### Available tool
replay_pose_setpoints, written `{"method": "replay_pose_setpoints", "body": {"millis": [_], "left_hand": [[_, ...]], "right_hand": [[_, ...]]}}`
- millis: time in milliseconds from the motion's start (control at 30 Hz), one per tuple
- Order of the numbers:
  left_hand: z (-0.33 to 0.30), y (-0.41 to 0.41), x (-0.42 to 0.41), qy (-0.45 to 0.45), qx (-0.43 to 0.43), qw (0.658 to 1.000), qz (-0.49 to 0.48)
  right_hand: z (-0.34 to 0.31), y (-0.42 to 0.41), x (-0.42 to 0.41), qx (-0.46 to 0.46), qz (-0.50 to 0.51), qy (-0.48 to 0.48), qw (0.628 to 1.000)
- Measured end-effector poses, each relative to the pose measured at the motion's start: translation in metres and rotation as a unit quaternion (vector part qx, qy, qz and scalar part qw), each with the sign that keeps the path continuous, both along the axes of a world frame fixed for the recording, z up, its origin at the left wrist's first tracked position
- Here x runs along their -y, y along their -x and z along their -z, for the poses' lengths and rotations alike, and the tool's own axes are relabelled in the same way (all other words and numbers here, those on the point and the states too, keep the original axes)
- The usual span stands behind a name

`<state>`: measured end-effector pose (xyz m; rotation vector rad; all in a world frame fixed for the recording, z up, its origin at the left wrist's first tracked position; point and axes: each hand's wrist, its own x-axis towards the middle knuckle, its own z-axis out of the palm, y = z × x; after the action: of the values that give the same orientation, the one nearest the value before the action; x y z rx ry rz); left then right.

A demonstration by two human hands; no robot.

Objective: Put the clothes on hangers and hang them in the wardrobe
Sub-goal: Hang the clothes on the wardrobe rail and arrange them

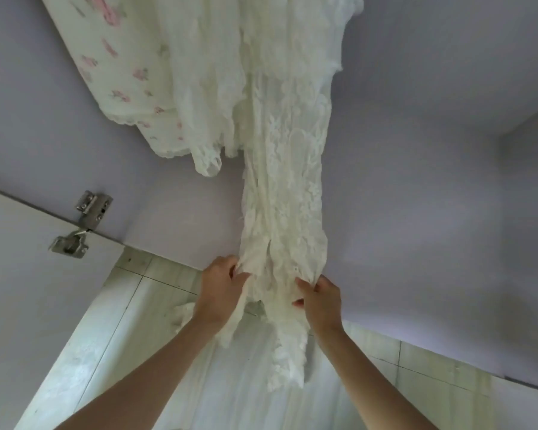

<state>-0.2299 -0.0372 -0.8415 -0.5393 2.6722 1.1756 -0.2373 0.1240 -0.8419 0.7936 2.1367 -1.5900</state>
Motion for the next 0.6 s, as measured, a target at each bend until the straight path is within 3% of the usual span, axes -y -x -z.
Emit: {"method": "replay_pose_setpoints", "body": {"millis": [100,233,333,433,533,600], "left_hand": [[-0.059,0.042,0.008,-0.114,-0.035,0.981,-0.152],[-0.136,0.09,0.013,-0.194,-0.166,0.936,-0.244],[-0.152,0.09,0.01,-0.154,-0.139,0.964,-0.165],[-0.141,0.067,0.011,-0.104,-0.039,0.994,-0.009],[-0.152,0.034,0.017,-0.011,-0.034,0.998,0.059],[-0.168,0.011,0.024,0.061,-0.025,0.991,0.115]], "right_hand": [[-0.051,0.034,0.01,-0.046,0.081,0.15,0.984],[-0.131,0.083,0.027,-0.173,0.107,0.224,0.953],[-0.16,0.098,0.033,-0.193,0.023,0.178,0.965],[-0.163,0.089,0.031,-0.088,-0.092,0.071,0.989],[-0.174,0.061,0.021,-0.065,-0.2,-0.045,0.976],[-0.19,0.039,0.015,-0.089,-0.281,-0.113,0.949]]}}
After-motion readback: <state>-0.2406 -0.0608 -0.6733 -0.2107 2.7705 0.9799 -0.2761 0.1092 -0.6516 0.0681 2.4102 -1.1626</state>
